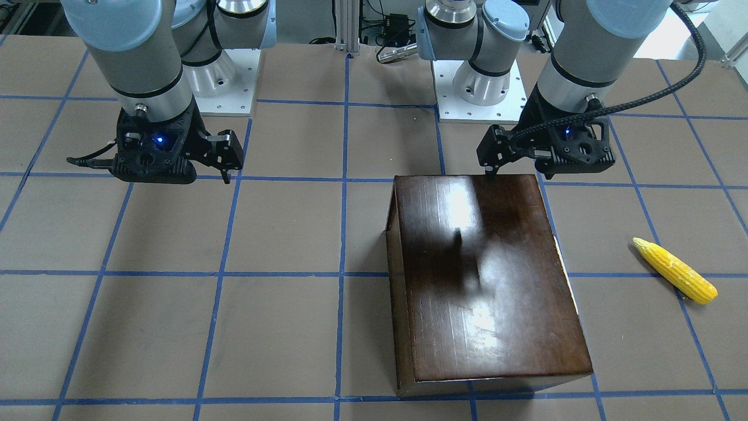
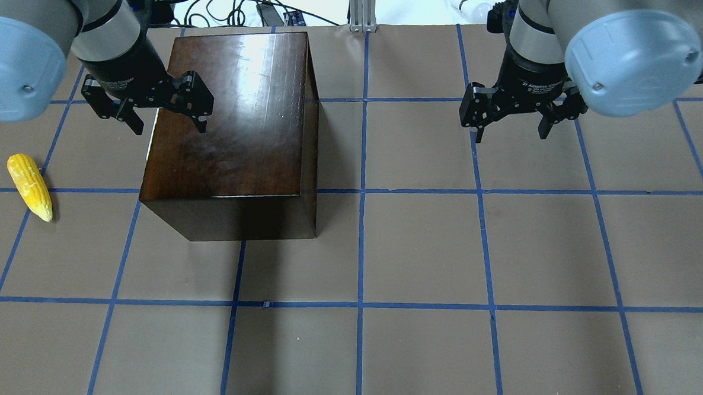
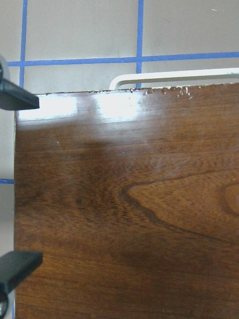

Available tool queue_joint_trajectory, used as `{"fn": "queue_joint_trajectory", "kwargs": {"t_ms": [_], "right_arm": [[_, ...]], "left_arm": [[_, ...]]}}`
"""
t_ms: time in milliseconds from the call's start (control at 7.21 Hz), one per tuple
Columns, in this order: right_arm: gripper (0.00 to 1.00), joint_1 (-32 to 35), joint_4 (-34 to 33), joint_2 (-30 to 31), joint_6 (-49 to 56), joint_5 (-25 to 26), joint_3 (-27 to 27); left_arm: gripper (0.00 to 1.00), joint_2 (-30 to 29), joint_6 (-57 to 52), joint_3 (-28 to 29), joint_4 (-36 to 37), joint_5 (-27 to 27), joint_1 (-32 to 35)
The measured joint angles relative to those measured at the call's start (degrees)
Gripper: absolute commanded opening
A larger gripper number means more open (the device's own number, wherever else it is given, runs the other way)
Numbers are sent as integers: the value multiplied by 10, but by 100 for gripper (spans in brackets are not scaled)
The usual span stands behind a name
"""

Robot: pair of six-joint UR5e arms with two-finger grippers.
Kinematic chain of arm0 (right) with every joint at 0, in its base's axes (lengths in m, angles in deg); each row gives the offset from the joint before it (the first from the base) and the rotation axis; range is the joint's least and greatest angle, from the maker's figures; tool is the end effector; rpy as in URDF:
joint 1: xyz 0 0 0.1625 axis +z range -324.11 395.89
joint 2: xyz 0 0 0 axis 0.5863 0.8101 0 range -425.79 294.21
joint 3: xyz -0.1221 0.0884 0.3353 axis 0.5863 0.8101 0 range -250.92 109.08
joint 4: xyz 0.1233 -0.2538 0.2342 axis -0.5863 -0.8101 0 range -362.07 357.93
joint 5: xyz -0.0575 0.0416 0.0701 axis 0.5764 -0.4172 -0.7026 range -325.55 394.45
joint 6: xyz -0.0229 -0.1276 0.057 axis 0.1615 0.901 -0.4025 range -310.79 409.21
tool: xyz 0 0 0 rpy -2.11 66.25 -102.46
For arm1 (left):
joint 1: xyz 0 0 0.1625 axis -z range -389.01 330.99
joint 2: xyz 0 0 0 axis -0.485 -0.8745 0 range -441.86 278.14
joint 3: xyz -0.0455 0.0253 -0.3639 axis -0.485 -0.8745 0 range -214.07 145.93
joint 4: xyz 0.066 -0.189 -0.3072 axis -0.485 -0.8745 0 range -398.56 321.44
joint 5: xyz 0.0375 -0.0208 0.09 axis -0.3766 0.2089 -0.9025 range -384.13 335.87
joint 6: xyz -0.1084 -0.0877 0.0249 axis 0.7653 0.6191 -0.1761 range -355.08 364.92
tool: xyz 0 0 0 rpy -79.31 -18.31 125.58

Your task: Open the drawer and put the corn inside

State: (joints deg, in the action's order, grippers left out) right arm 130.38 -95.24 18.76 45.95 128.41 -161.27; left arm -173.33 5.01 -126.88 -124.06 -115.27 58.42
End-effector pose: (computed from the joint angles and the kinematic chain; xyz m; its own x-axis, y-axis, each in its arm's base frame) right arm 0.1597 -0.4568 0.3483 -0.9971 -0.0244 0.0716 -0.0214 0.9989 0.0421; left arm -0.1101 -0.4557 0.3633 -0.9987 -0.0464 -0.0199 -0.0463 0.9989 -0.0039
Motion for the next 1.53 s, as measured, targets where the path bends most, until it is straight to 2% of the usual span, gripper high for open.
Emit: {"fn": "queue_joint_trajectory", "kwargs": {"t_ms": [277,555,1249,1526], "right_arm": [[100,0,0,0,0,0,0],[100,0,0,0,0,0,0],[100,0,0,0,0,0,0],[100,0,0,0,0,0,0]], "left_arm": [[100,-5,-7,5,3,4,-13],[100,-10,-38,18,4,13,-66],[100,-56,-229,50,12,91,-206],[100,-89,-267,50,40,109,-226]]}}
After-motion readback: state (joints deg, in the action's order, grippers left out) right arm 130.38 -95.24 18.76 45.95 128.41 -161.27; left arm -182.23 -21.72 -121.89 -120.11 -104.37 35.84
